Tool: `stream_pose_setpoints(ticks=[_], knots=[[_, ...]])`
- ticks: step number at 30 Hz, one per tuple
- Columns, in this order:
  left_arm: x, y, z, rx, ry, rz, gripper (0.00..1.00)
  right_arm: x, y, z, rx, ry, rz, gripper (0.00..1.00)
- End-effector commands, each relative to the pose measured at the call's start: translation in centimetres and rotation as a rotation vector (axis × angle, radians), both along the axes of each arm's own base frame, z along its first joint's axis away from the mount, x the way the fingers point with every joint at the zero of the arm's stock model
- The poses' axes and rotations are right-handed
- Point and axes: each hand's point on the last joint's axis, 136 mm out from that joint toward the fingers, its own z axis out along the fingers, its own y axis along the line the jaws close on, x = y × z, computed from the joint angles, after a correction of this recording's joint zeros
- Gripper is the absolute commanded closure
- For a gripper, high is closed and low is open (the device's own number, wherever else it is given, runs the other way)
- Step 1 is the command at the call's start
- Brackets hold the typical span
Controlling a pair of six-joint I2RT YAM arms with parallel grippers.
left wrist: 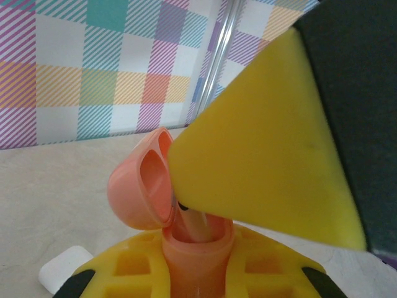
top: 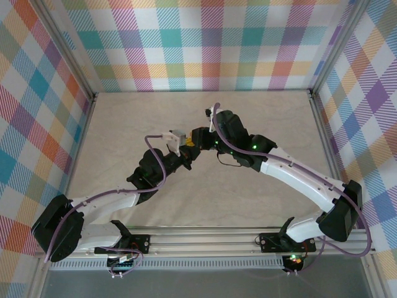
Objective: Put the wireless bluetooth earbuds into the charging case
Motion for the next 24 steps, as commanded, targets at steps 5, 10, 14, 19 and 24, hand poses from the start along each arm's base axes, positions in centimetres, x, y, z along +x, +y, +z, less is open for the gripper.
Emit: stream_pose_setpoints(ticks=[5,10,14,19,24], knots=[[-0.4,-0.1,3.4,-0.089,-0.072,-0.006,1.0,-0.2,0.1,-0.4,0.024,0.017,-0.015,0.75],[-0.9,0.2,4.0,-0.111,-0.114,-0.014,1.0,-0.4,-0.6,-1.1,0.007,0.029,-0.032,0.75],[-1.6,0.2,4.6,-0.123,-0.171,-0.041,1.0,-0.8,-0.9,-1.4,0.006,0.028,-0.029,0.75],[-2.6,-0.1,5.6,-0.122,-0.245,-0.086,1.0,-1.0,-0.9,-1.0,0.021,-0.001,-0.016,0.74],[-3.0,-0.2,6.1,-0.11,-0.282,-0.098,1.0,-1.2,-0.8,-1.0,0.021,-0.013,-0.006,0.72]])
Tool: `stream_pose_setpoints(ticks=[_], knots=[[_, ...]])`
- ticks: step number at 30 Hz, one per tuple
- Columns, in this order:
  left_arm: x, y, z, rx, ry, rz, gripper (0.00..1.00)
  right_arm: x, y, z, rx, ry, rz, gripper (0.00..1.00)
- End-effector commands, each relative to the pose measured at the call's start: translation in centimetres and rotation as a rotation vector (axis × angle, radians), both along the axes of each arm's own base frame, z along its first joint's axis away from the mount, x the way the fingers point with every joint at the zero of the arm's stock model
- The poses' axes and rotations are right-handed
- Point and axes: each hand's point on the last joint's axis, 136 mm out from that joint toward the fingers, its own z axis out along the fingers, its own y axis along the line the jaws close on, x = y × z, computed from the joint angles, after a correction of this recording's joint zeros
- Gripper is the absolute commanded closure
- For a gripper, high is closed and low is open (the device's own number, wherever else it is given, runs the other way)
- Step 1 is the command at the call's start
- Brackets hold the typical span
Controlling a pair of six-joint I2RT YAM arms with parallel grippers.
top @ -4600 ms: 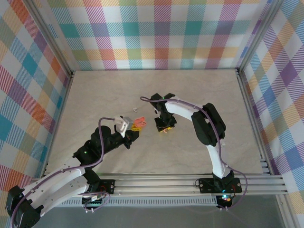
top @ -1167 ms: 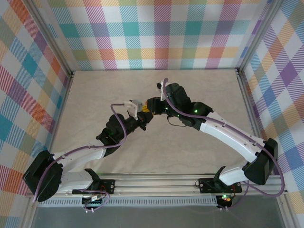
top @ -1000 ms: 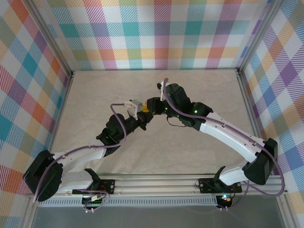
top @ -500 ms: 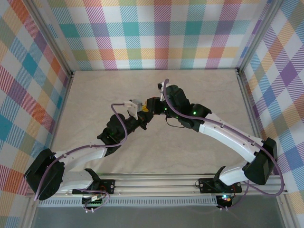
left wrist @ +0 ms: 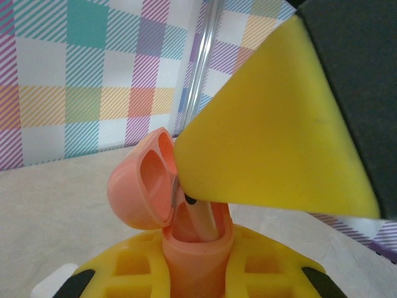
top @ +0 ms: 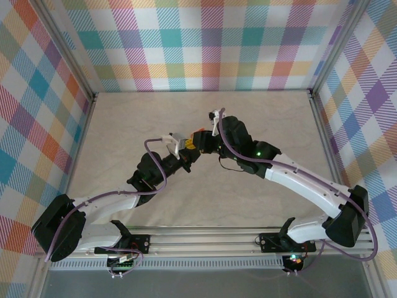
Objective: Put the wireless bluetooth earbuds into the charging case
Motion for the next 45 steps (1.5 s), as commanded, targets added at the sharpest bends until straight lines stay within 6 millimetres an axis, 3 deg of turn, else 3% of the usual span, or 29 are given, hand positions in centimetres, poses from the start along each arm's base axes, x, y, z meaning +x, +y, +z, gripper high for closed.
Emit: stream_pose_setpoints(ticks=[1,23,33,45], knots=[[-1.9,0.1,5.8,-0.111,-0.189,-0.051,1.0,-0.3,-0.2,-1.5,-0.039,0.01,0.001,0.72],[-2.1,0.5,6.3,-0.081,-0.185,-0.039,1.0,-0.1,-0.7,-1.9,-0.052,0.0,-0.022,0.67],[-1.6,0.5,5.6,-0.038,-0.155,-0.016,1.0,-0.5,-0.9,0.0,-0.024,-0.018,-0.017,0.64],[-1.5,0.3,5.1,-0.034,-0.134,-0.025,1.0,-0.6,-0.6,0.9,-0.045,-0.027,0.012,0.62]])
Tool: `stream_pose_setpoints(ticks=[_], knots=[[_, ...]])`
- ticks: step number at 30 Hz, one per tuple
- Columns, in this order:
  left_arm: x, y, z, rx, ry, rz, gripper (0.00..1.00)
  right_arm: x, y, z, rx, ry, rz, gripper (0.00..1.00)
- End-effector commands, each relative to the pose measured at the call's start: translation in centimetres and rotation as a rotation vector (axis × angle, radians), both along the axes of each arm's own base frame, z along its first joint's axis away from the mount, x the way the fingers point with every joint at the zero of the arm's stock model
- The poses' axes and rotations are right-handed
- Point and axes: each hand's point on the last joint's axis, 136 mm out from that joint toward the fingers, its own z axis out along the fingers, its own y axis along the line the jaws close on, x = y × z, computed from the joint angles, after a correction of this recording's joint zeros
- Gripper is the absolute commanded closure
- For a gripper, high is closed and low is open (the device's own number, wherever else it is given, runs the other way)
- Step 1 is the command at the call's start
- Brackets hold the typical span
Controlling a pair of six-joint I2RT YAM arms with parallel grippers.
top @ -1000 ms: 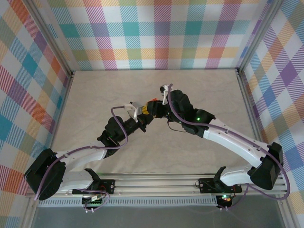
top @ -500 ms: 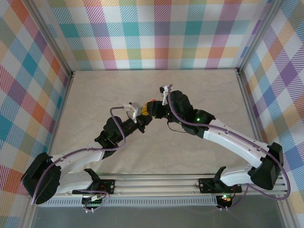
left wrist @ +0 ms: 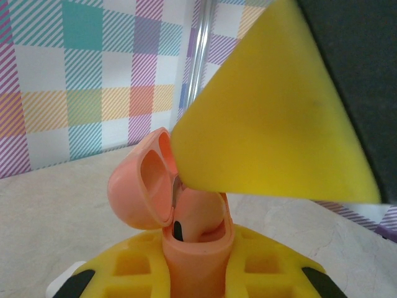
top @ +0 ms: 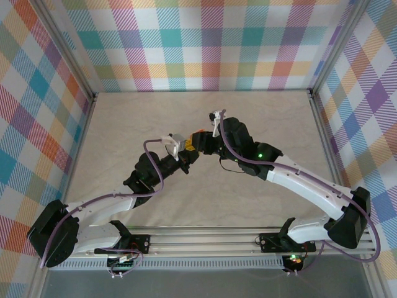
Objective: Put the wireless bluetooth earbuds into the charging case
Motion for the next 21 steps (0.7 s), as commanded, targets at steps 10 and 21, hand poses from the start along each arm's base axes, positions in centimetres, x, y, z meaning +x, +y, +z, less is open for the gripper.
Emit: stream_pose_setpoints(ticks=[10,21], knots=[[-0.6,-0.4,3.5,-0.049,-0.038,-0.027,1.0,-0.2,0.3,2.3,-0.082,-0.04,0.066,0.62],[-0.5,-0.7,2.7,-0.005,0.017,-0.037,1.0,-0.7,0.1,3.7,-0.065,-0.053,0.081,0.62]])
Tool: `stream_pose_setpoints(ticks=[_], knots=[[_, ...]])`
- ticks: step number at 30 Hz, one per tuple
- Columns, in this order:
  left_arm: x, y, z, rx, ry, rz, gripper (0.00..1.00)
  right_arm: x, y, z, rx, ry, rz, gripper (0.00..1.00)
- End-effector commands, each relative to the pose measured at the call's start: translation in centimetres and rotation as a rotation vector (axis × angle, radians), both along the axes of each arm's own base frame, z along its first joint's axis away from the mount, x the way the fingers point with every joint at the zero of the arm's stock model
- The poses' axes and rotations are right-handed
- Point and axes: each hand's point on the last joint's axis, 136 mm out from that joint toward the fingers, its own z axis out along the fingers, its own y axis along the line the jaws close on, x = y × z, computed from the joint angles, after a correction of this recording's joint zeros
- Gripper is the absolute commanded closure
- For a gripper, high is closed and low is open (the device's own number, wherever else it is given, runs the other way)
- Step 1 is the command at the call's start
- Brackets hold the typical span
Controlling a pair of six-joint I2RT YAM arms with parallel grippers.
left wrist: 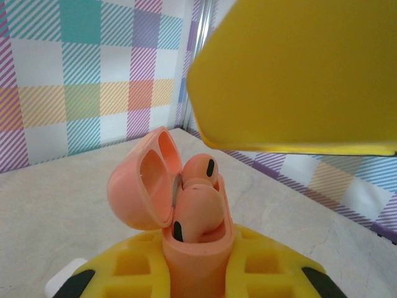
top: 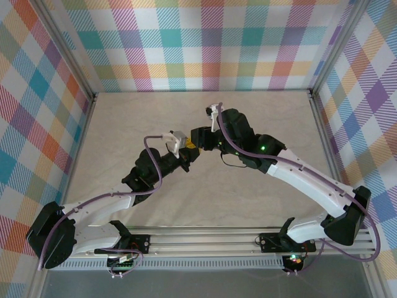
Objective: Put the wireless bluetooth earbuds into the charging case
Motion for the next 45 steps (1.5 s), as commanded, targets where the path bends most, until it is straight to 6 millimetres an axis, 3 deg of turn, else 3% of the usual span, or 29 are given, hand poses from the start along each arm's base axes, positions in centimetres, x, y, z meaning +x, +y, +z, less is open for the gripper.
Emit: stream_pose_setpoints(ticks=[1,12,24,33,41,45], knots=[[-0.6,-0.5,1.9,-0.025,-0.014,-0.032,1.0,-0.4,-0.1,1.3,0.014,-0.02,0.023,0.62],[-0.4,-1.0,1.3,-0.008,0.03,-0.043,1.0,-0.6,-0.9,1.5,-0.018,-0.036,0.019,0.62],[-1.0,-1.3,1.5,-0.005,0.041,-0.08,1.0,-0.9,-1.6,2.3,-0.038,-0.019,0.065,0.69],[-2.7,-2.0,1.9,0.007,0.047,-0.246,1.0,-0.3,-5.4,2.3,-0.018,0.095,0.14,0.68],[-4.6,-1.8,4.1,-0.006,0.03,-0.415,1.0,-0.7,-8.4,2.5,0.148,0.167,0.177,0.51],[-5.1,-2.2,5.1,-0.007,0.032,-0.479,1.0,-1.6,-7.6,3.2,0.264,0.215,0.29,0.44]])
